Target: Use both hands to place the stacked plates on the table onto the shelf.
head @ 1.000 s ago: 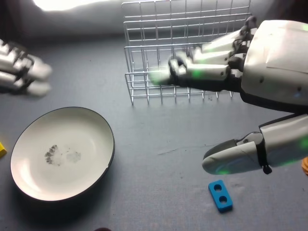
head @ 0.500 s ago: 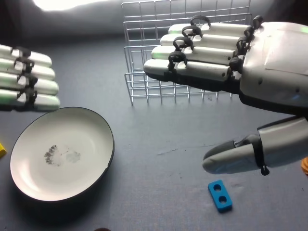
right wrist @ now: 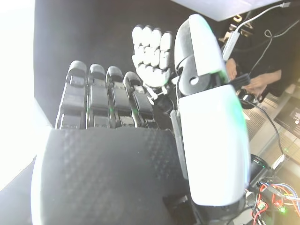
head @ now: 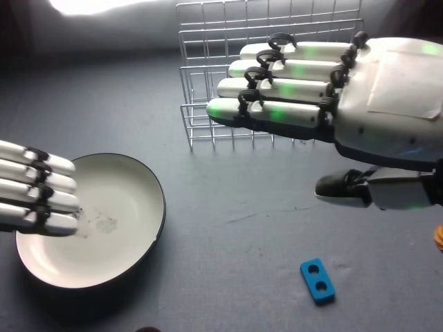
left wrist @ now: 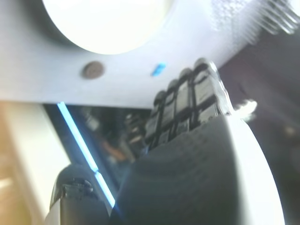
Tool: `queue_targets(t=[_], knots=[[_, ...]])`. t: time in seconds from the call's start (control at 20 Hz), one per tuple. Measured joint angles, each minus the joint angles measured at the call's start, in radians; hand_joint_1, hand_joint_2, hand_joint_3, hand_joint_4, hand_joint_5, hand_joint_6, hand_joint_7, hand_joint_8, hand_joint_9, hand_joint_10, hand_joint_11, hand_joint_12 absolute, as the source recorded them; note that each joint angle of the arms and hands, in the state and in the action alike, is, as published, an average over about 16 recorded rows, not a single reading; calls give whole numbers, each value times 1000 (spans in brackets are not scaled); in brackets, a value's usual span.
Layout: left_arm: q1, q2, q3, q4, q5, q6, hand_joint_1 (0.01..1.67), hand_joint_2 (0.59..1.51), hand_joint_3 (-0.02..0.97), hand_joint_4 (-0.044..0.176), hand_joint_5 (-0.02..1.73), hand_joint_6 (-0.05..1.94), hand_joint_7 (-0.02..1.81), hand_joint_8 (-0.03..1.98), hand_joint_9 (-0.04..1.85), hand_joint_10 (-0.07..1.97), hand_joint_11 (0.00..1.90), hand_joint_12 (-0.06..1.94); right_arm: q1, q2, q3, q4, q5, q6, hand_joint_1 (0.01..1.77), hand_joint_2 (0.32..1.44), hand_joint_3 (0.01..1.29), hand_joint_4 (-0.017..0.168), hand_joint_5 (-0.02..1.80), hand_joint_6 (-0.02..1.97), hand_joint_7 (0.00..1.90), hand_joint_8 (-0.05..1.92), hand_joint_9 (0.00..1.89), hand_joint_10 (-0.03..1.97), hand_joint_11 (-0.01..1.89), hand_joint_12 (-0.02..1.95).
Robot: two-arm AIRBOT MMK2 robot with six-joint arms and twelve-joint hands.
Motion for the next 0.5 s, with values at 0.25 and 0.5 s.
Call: queue_targets(t=[0.25, 0.5], knots=[[213, -48, 16, -146, 26, 120, 21, 920, 56, -2, 22, -18, 18, -14, 16, 3, 15, -18, 17, -28, -3, 27, -51, -88, 1138, 1127, 32, -2, 25, 21, 20, 11, 21, 9, 22, 16], [348, -89, 30, -242, 65, 189, 22, 923, 52, 1, 21, -17, 17, -14, 14, 3, 16, -17, 33, -71, -5, 49, -106, -170, 1163, 1150, 32, -2, 25, 21, 20, 12, 20, 9, 23, 76]])
